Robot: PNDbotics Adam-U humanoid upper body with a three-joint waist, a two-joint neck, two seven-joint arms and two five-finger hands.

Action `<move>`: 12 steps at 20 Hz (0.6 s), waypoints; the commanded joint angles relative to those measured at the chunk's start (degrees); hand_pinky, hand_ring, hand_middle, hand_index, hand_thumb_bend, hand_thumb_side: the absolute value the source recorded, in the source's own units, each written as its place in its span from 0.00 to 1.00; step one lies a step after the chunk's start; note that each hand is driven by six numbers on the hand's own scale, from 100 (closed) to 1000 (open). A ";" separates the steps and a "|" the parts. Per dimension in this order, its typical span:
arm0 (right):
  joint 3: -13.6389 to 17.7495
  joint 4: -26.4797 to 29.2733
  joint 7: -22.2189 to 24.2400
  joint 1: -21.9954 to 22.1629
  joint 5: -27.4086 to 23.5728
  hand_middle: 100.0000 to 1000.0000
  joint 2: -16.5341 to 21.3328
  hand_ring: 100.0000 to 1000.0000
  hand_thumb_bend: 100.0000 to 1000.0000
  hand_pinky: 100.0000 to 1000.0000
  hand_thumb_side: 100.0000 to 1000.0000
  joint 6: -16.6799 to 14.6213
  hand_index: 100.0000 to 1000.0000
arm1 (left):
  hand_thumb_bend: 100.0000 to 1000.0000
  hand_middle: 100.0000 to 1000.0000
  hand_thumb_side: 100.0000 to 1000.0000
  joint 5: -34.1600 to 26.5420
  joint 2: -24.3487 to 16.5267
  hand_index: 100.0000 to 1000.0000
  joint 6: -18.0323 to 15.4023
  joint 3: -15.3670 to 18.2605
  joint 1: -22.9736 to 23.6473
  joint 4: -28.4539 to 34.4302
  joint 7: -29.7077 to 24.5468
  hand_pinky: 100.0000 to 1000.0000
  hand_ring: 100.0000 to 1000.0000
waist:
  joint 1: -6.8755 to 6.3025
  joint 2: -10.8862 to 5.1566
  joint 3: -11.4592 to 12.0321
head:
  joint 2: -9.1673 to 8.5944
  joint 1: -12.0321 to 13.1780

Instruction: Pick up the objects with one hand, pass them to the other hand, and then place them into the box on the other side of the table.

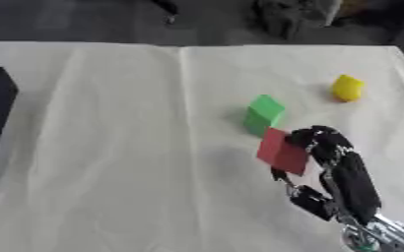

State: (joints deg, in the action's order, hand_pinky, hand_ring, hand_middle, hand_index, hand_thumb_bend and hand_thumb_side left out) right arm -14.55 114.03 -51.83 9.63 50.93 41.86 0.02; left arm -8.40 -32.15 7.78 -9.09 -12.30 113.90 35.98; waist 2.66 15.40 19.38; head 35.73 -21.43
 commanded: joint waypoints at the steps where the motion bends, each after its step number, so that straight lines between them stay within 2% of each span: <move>1: -0.41 0.56 -0.13 -0.70 1.31 0.46 2.96 0.34 0.00 0.74 0.00 -0.77 0.42 | 0.78 0.68 0.53 -0.76 -2.90 0.80 0.58 -0.23 -1.02 0.70 -1.48 0.82 0.28 | -0.24 -1.15 -0.18 | 0.33 0.93; 6: -0.63 0.56 -0.13 0.86 2.80 0.47 6.19 0.34 0.00 0.74 0.00 -0.98 0.43 | 0.78 0.68 0.53 -0.66 -3.59 0.80 1.04 -0.61 -0.53 0.70 -2.05 0.82 0.28 | 0.09 -1.50 -0.81 | 0.45 1.98; 12: -1.78 0.56 -0.13 1.56 4.02 0.47 8.94 0.34 0.00 0.75 0.00 -2.49 0.43 | 0.78 0.68 0.53 -0.50 -3.99 0.80 1.28 -1.07 -0.21 0.70 -2.36 0.82 0.28 | 0.35 -2.14 -1.28 | 0.43 2.08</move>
State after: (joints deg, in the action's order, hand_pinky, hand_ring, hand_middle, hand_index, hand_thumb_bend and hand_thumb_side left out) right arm -16.46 114.03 -51.90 11.13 54.46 48.60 -2.05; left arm -8.91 -33.96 9.08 -10.35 -12.26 113.90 33.82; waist 3.22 14.42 18.09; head 36.14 -19.49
